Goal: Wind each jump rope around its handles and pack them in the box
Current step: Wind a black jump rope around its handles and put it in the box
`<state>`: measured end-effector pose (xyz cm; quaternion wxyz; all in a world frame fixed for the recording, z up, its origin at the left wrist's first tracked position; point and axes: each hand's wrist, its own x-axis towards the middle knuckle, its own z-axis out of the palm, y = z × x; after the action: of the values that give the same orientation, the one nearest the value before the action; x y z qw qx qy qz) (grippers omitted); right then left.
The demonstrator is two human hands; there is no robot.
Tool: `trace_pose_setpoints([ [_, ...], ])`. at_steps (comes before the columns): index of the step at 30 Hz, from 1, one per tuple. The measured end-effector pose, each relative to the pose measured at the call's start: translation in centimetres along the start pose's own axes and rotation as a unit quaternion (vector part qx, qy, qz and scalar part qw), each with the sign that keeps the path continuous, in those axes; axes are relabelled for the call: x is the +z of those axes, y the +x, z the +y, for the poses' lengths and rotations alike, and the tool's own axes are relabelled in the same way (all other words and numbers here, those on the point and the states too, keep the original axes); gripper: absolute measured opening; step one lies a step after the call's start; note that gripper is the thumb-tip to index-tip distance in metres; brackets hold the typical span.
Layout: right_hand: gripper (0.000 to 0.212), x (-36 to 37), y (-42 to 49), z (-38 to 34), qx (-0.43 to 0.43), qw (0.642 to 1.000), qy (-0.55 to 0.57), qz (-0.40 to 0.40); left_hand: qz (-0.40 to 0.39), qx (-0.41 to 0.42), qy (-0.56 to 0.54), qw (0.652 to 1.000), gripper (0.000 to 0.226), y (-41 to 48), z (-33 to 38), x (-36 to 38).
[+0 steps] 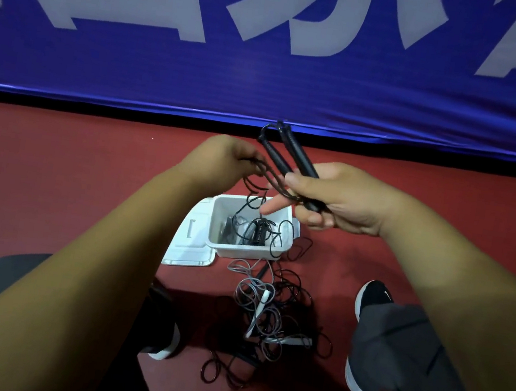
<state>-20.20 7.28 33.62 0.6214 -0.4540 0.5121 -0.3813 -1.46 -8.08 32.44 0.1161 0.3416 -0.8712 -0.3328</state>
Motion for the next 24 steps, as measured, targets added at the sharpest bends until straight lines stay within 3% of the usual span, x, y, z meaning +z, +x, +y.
trace_pose_setpoints([
  [3, 0.053, 0.2, -0.6, -0.1, 0.041, 0.994, -0.023, -0.101, -0.031, 0.018, -0.09, 0.995, 0.026, -0.6, 0.9, -0.5],
  [7, 0.016, 1.1, -0.9, 0.0, 0.13, 0.966, -0.054, -0.216, -0.054, 0.001, -0.203, 0.978, 0.014, -1.0, 1.6, -1.0],
  [9, 0.014, 1.6, -0.9, 0.2, 0.174, 0.952, -0.08, -0.238, -0.073, 0.016, -0.208, 0.975, 0.014, -1.1, 2.1, -1.1],
  [11, 0.019, 1.7, -1.0, 0.3, 0.208, 0.947, -0.102, -0.22, -0.096, 0.044, -0.2, 0.974, 0.014, -1.4, 2.9, -1.0],
  [14, 0.008, 1.6, -1.2, 0.1, 0.232, 0.945, -0.154, -0.174, -0.105, 0.079, -0.179, 0.975, 0.012, -1.6, 4.1, -1.1],
  [17, 0.021, 1.1, -0.9, 0.6, 0.264, 0.935, -0.187, -0.148, -0.116, 0.091, -0.13, 0.98, 0.013, -1.9, 4.9, -1.1],
  [24, 0.007, -0.9, 0.4, 2.5, 0.321, 0.935, -0.132, -0.076, -0.118, 0.119, 0.026, 0.985, 0.01, -2.8, 5.5, -0.6],
])
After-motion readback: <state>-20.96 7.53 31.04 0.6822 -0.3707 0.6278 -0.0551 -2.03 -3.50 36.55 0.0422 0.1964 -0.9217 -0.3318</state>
